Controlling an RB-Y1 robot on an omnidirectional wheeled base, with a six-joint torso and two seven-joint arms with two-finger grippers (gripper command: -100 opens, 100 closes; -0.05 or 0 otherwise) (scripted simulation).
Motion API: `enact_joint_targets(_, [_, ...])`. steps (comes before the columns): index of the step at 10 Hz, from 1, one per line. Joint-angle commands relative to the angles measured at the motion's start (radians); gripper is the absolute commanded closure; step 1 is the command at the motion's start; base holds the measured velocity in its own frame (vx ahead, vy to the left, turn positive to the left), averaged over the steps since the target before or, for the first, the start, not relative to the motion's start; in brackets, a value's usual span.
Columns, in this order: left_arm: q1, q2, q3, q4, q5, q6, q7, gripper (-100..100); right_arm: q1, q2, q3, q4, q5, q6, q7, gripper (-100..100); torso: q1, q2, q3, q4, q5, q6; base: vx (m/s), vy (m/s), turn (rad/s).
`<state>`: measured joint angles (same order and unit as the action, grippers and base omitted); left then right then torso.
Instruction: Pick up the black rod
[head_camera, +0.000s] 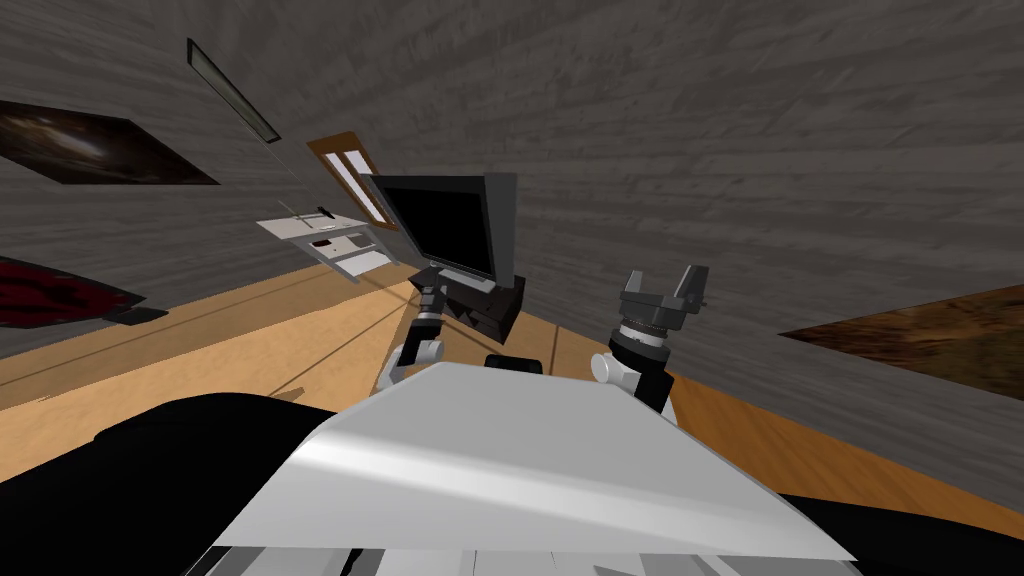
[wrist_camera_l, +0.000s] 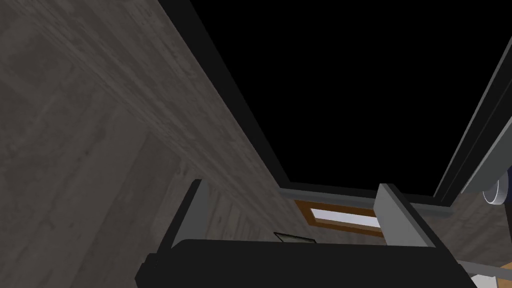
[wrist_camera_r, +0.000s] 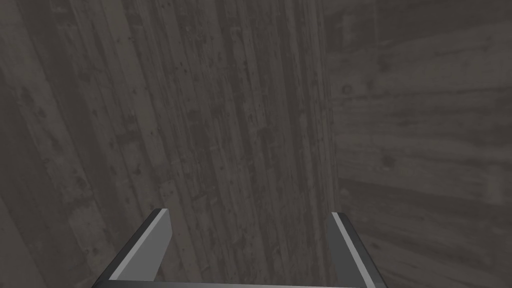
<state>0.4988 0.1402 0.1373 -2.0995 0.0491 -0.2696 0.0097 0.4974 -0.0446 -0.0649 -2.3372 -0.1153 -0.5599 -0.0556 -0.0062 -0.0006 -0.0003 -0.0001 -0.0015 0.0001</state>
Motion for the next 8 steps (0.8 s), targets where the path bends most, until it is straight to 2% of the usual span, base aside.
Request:
enact_joint_targets(1, [0.001, 0.007, 0.015, 0.013, 0.008, 0.034, 0.005, -100, 0.0, 0.0, 0.0, 0.0, 0.0, 0.0, 0.0, 0, 0.0, 0.0, 0.0, 0.0, 0.0, 0.0, 0.002, -0.064, 0.009])
enact_joint_targets(2, [0.003, 0.016, 0.043, 0.035, 0.021, 0.071, 0.013, -100, 0.0, 0.0, 0.0, 0.0, 0.0, 0.0, 0.0, 0, 0.002, 0.0, 0.0, 0.0, 0.0, 0.0, 0.01, -0.086, 0.011])
enact_joint_targets(3, [0.003, 0.016, 0.043, 0.035, 0.021, 0.08, 0.013, -100, 0.0, 0.0, 0.0, 0.0, 0.0, 0.0, 0.0, 0, 0.001, 0.0, 0.0, 0.0, 0.0, 0.0, 0.009, -0.081, 0.014])
enact_joint_targets(4, [0.005, 0.023, 0.072, 0.059, 0.036, 0.111, 0.022, -100, 0.0, 0.0, 0.0, 0.0, 0.0, 0.0, 0.0, 0, 0.001, 0.0, 0.0, 0.0, 0.0, 0.0, -0.003, -0.092, 0.012])
enact_joint_targets(5, [0.005, 0.023, 0.072, 0.059, 0.036, 0.128, 0.022, -100, 0.0, 0.0, 0.0, 0.0, 0.0, 0.0, 0.0, 0, 0.0, 0.001, 0.0, 0.0, 0.0, 0.0, -0.005, -0.08, 0.013])
enact_joint_targets(6, [0.006, 0.028, 0.102, 0.083, 0.051, 0.161, 0.032, -100, 0.0, 0.0, 0.0, 0.0, 0.0, 0.0, 0.0, 0, 0.001, 0.001, 0.0, 0.0, 0.0, 0.0, 0.001, -0.09, 0.008])
enact_joint_targets(7, [0.006, 0.028, 0.102, 0.083, 0.051, 0.175, 0.032, -100, 0.0, 0.0, 0.0, 0.0, 0.0, 0.0, 0.0, 0, 0.001, 0.0, 0.0, 0.0, 0.0, 0.0, 0.005, -0.087, 0.012])
enact_joint_targets(8, [0.007, 0.032, 0.132, 0.108, 0.067, 0.201, 0.042, -100, 0.0, 0.0, 0.0, 0.0, 0.0, 0.0, 0.0, 0, 0.001, 0.0, 0.0, 0.0, 0.0, 0.0, 0.016, -0.104, 0.006])
